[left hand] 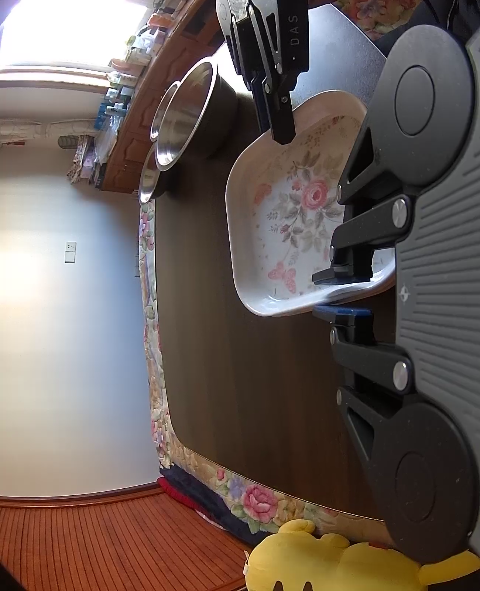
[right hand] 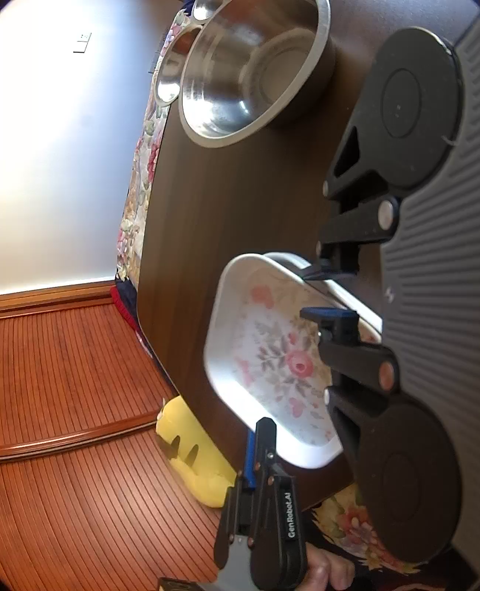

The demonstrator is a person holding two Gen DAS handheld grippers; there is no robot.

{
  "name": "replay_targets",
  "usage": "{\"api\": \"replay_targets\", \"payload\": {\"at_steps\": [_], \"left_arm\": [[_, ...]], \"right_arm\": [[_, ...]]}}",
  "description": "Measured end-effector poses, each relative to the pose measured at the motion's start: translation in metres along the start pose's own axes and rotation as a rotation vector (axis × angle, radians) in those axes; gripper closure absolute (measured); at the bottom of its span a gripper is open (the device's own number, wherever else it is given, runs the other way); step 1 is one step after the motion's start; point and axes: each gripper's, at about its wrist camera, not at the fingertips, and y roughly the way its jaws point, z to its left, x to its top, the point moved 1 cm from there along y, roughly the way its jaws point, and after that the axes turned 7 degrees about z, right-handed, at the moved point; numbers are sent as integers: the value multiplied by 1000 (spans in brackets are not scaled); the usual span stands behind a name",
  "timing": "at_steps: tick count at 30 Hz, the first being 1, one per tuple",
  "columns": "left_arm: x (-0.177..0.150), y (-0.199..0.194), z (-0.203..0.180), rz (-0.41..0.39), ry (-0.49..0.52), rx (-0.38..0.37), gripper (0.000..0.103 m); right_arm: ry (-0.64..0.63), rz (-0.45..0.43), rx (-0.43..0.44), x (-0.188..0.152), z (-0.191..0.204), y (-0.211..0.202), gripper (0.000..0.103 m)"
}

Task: Organize plates and bowls

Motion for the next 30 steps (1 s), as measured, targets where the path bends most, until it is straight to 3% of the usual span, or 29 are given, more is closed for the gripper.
{"api": "replay_targets", "payload": {"at_steps": [11, 17, 25, 29, 30], "left_arm": [[0, 4, 2, 9, -6, 2, 90], [8, -4, 3, -35, -17, 14, 89], [29, -14, -17, -113, 6, 7, 70], [39, -11, -35, -136, 16, -29, 57], [41, -9, -41, -142, 19, -41, 49]], "right_arm": [[20, -29, 1, -6, 0, 2, 83], [37, -77, -4, -8, -3, -7, 83], [79, -187, -68, -10, -20, -40, 81], [135, -238, -92, -17, -42, -56, 66], [145, -244, -100, -19, -48, -60, 64]]}}
